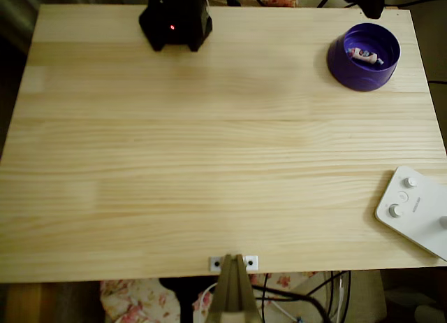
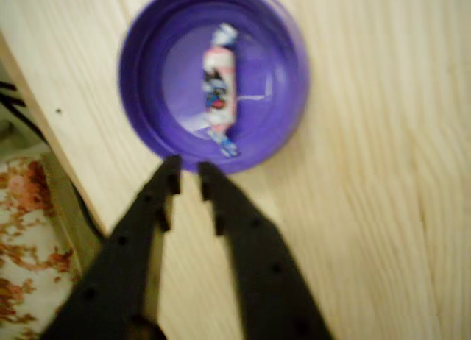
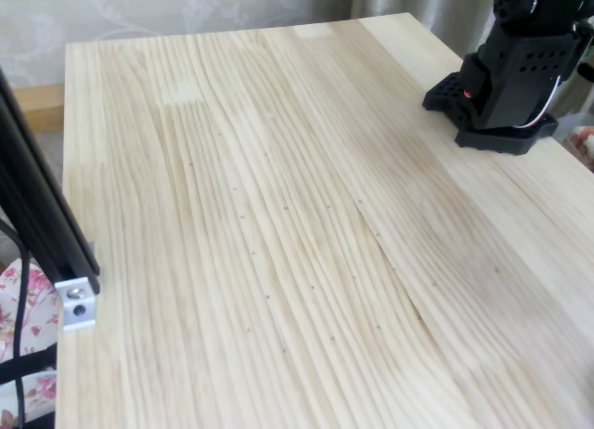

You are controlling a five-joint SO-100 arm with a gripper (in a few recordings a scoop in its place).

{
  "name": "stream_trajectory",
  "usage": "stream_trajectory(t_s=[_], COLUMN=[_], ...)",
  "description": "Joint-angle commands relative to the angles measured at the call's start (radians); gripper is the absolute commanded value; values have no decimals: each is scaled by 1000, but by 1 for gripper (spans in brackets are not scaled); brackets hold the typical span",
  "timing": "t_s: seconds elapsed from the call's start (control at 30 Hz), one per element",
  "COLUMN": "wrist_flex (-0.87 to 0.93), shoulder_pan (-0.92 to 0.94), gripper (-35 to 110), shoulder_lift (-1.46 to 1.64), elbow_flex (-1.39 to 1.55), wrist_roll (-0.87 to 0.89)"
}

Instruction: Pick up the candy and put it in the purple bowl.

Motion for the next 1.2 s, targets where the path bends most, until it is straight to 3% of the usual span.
stream_trajectory(t_s=[0.0, 0.4, 0.7, 0.97, 1.17], wrist_flex=[58, 249, 376, 247, 156], shoulder_pan=[61, 426, 836, 1258, 1457], gripper=[2, 5, 5, 5, 5], shoulder_lift=[198, 442, 638, 831, 992], elbow_flex=[11, 98, 216, 586, 842], wrist_roll=[75, -31, -141, -252, -284])
